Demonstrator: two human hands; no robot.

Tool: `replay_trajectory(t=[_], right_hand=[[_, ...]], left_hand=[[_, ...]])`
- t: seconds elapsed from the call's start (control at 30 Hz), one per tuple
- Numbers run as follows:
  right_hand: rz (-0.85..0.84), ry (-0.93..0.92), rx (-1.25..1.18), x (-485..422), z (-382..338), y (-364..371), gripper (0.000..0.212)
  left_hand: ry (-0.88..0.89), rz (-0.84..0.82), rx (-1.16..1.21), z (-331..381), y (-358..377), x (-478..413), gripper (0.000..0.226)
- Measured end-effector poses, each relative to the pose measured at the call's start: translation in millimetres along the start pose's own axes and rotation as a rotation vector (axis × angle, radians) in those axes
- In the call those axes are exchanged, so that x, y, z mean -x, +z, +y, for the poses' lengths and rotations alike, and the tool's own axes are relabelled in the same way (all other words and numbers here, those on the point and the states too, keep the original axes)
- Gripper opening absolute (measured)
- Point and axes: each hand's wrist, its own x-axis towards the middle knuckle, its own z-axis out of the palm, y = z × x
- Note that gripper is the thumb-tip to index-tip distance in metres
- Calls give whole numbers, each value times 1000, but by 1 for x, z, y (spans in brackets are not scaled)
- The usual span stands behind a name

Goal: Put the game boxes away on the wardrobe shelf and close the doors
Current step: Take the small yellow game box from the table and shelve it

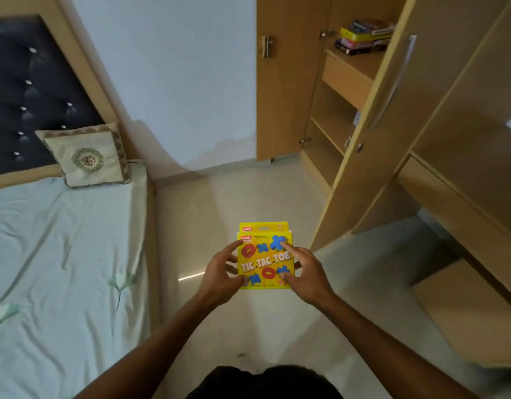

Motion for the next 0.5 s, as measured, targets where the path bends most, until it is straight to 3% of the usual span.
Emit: replay_trajectory(t=[0.5], right_hand=[[-39,17,-33,-384,-11,-18,71]], left_hand=[[-82,32,-19,21,-62,-365,86]])
